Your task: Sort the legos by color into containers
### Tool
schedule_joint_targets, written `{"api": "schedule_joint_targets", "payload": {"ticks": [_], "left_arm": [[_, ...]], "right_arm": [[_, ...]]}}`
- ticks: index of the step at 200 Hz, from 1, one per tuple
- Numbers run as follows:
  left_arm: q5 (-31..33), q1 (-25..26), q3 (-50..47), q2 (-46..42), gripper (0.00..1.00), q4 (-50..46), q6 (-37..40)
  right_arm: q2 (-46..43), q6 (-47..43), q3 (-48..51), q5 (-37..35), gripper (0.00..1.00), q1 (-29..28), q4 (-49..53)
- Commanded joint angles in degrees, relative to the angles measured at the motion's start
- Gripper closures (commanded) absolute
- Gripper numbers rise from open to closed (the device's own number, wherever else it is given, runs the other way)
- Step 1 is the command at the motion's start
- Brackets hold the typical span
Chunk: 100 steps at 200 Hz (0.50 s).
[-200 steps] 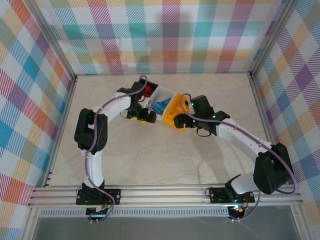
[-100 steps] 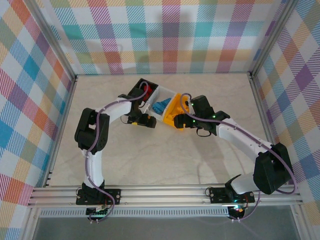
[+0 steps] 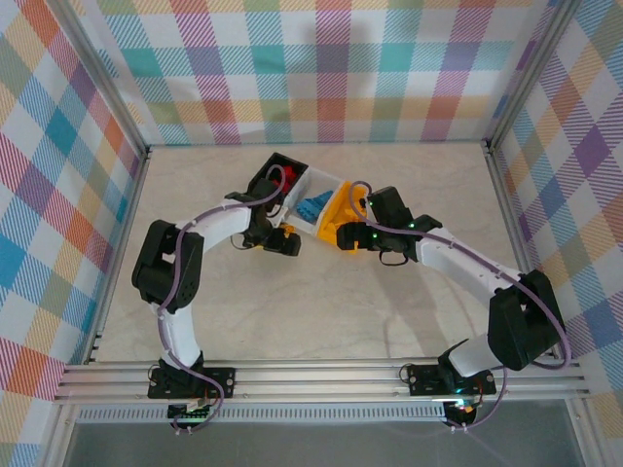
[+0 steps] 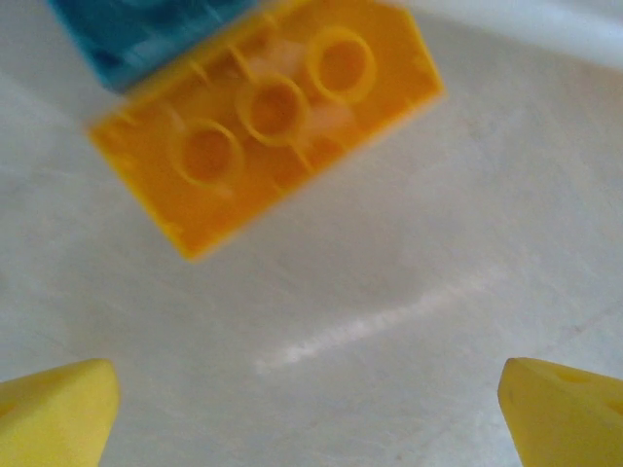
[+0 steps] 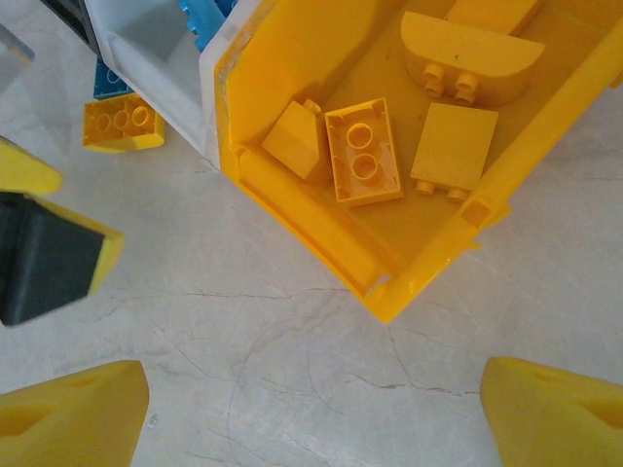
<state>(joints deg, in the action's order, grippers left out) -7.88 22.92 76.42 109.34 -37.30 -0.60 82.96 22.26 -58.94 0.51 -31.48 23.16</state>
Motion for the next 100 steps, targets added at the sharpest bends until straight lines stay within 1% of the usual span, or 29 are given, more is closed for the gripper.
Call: {"api": "schedule_joint_targets", "payload": {"ticks": [1,60,100], "left_arm": [[1.60,-1.36,5.26,3.08,0.00,0.49,1.33],[-0.74,-1.48,15.31,10.45,0.00,-0.98,3.23],[-2.28,0.47,15.33,11.09,0.00,-0.41,2.37]], "right_arm": [[0.76,0.52,-2.06,0.35,0.11,-0.17,0.01],[2.15,-0.53,-2.85,-0.12,0.11,-0.13,0.92],[4.73,-0.99,-4.93,0.77,0.11,-0.12,0.64]]}}
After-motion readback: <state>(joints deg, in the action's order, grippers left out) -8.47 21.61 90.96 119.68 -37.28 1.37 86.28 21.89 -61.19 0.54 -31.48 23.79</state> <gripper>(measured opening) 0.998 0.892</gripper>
